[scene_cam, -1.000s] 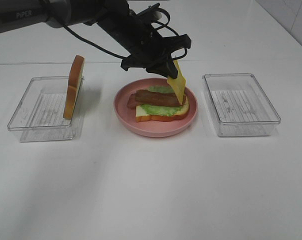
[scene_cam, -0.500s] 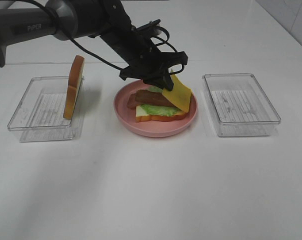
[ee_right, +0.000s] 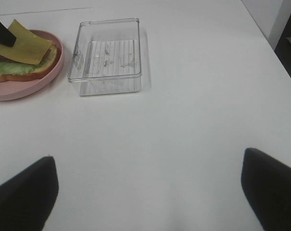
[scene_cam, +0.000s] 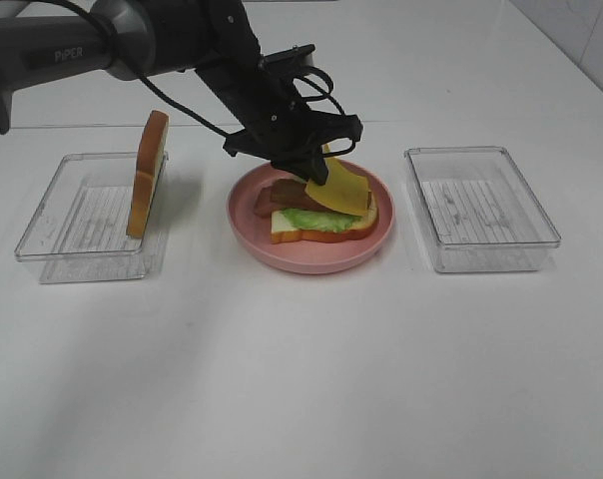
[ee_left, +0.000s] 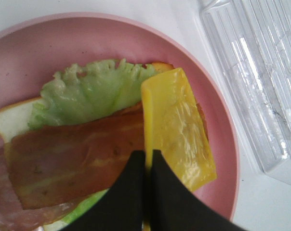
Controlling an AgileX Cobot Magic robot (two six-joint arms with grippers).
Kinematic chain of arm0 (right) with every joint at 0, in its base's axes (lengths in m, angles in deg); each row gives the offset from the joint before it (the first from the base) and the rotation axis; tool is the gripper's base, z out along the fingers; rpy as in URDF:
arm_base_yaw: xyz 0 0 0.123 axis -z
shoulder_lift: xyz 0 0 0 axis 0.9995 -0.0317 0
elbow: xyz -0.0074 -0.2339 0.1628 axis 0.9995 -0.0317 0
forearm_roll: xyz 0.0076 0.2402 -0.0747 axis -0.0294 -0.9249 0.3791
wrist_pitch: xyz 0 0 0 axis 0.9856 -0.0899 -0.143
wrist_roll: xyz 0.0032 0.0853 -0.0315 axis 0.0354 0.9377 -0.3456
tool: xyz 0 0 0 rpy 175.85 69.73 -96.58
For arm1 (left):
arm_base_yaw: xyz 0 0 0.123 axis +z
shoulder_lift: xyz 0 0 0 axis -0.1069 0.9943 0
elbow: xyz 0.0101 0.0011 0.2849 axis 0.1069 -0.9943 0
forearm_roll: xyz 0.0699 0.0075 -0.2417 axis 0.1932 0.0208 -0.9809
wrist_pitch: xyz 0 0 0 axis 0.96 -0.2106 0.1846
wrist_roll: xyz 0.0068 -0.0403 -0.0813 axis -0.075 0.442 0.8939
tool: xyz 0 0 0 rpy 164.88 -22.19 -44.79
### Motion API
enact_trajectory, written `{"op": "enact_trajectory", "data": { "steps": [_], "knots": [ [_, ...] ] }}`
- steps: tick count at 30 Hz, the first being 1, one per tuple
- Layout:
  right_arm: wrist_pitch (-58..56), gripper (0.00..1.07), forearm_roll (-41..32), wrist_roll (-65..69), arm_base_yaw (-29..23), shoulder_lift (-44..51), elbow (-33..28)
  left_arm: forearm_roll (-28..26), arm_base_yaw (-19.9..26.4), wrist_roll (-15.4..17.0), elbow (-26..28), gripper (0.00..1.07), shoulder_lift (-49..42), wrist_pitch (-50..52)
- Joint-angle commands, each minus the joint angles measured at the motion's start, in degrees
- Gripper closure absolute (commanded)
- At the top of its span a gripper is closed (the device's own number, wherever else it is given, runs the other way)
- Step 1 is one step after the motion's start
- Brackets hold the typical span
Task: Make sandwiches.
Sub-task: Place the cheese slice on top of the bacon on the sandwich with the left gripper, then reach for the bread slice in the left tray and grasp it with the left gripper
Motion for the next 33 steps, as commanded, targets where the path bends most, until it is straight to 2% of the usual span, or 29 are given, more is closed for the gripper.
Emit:
{"op": "enact_trajectory", "data": {
  "steps": [1, 2, 3, 4, 5, 6, 7, 8, 9, 10, 14, 15, 16, 19, 22, 23, 25, 32, 33],
  "knots": [
    [0.6, 0.11, 0.5, -0.3, 0.0, 1.5, -0.1, 0.4, -0.4, 0.3, 0.2, 1.01, -0.3, 0.1],
    [0.6, 0.11, 0.5, -0.3, 0.0, 1.5, -0.1, 1.0, -0.4, 0.3, 0.2, 0.90, -0.3, 0.1],
    [0.6, 0.11, 0.5, -0.3, 0.0, 1.5, -0.1, 1.0, -0.4, 0.3, 0.2, 0.90, -0.3, 0.1],
    [0.6, 0.11, 0.5, -0.3, 0.0, 1.5, -0.1, 2.0, -0.4, 0.3, 0.2, 0.73, -0.3, 0.1],
    [0.6, 0.11, 0.5, -0.3, 0.0, 1.5, -0.1, 2.7, -0.4, 0.4, 0.3, 0.61, -0.4, 0.1],
    [0.6, 0.11, 0.5, -0.3, 0.0, 1.5, -0.1, 2.7, -0.4, 0.4, 0.3, 0.61, -0.4, 0.1],
    [0.6, 0.11, 0.5, -0.3, 0.0, 1.5, -0.1, 4.0, -0.4, 1.9, 1.1, 0.33, -0.4, -1.0],
    [0.6, 0.11, 0.5, -0.3, 0.0, 1.5, -0.1, 4.0, -0.4, 1.9, 1.1, 0.33, -0.4, -1.0],
    [0.6, 0.11, 0.5, -0.3, 0.0, 1.5, -0.1, 6.2, -0.4, 3.8, 2.8, 0.10, -0.4, -3.0],
    [0.6, 0.11, 0.5, -0.3, 0.0, 1.5, -0.1, 7.9, -0.4, 4.9, 3.9, 0.05, -0.4, -4.5],
    [0.6, 0.11, 0.5, -0.3, 0.0, 1.5, -0.1, 12.2, -0.4, 6.3, 7.5, 0.04, -0.4, -9.3],
    [0.6, 0.11, 0.5, -0.3, 0.0, 1.5, -0.1, 13.9, -0.4, 6.3, 10.3, 0.04, -0.4, -12.8],
    [0.6, 0.11, 0.5, -0.3, 0.0, 1.5, -0.1, 13.9, -0.4, 6.3, 10.3, 0.04, -0.4, -12.8],
    [0.6, 0.11, 0.5, -0.3, 0.0, 1.5, -0.1, 14.7, -0.4, 6.3, 18.4, 0.04, -0.4, -22.5],
    [0.6, 0.11, 0.5, -0.3, 0.0, 1.5, -0.1, 14.8, -0.4, 6.3, 20.1, 0.04, -0.4, -24.5],
    [0.6, 0.11, 0.5, -0.3, 0.0, 1.5, -0.1, 15.0, -0.4, 6.3, 22.7, 0.04, -0.4, -27.6],
    [0.6, 0.11, 0.5, -0.3, 0.0, 1.5, -0.1, 15.0, -0.4, 6.3, 24.5, 0.04, -0.6, -27.7],
    [0.6, 0.11, 0.5, -0.3, 0.0, 1.5, -0.1, 14.8, -0.4, 6.2, 24.9, 0.05, -2.8, -27.7],
    [0.6, 0.11, 0.5, -0.3, 0.0, 1.5, -0.1, 14.8, -0.4, 5.7, 23.4, 0.05, -4.9, -27.7]
  ]
}}
